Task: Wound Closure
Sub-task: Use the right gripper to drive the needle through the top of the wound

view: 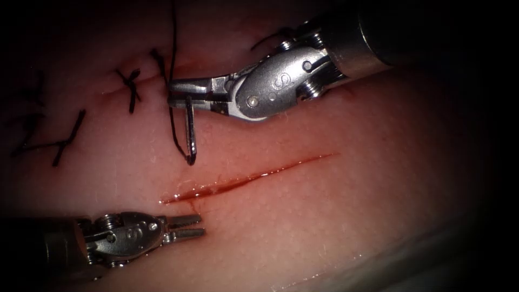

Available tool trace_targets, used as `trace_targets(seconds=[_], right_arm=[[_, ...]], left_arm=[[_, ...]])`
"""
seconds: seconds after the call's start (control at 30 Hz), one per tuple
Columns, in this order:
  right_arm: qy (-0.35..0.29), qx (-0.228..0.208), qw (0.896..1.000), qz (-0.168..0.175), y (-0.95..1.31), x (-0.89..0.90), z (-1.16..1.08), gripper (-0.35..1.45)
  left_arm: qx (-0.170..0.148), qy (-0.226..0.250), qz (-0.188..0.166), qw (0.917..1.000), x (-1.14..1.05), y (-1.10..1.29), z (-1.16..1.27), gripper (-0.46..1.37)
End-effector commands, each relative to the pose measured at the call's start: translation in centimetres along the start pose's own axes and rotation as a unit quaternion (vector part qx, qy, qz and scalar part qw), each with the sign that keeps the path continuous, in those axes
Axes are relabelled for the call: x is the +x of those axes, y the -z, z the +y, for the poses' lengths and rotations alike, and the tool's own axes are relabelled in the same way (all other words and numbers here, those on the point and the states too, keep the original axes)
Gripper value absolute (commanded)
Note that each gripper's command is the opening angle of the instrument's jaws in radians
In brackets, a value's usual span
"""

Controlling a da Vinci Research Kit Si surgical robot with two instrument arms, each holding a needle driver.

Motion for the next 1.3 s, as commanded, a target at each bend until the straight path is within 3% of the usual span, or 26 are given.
trace_targets(seconds=[0.03,0.27,0.7,1.0,1.3], right_arm=[[0.000,-0.005,1.000,0.003,-0.01,0.00,0.00,-0.35],[-0.001,-0.007,1.000,0.005,-0.02,0.08,-0.02,-0.35],[-0.008,0.004,1.000,0.000,-0.02,-0.01,-0.31,-0.35],[-0.002,0.012,1.000,-0.006,-0.01,-0.15,-0.45,-0.35],[-0.006,0.021,1.000,-0.011,0.15,-0.35,-0.80,-0.35]], left_arm=[[-0.004,0.000,0.000,1.0000,0.00,0.00,0.00,0.02],[-0.004,0.000,0.000,1.0000,-0.01,0.00,-0.01,0.02],[-0.005,-0.001,0.000,1.0000,-0.03,0.03,-0.03,0.07],[-0.005,-0.001,0.000,1.0000,-0.03,0.04,-0.03,0.06],[-0.005,-0.001,0.000,1.0000,-0.03,0.04,-0.03,0.08]])
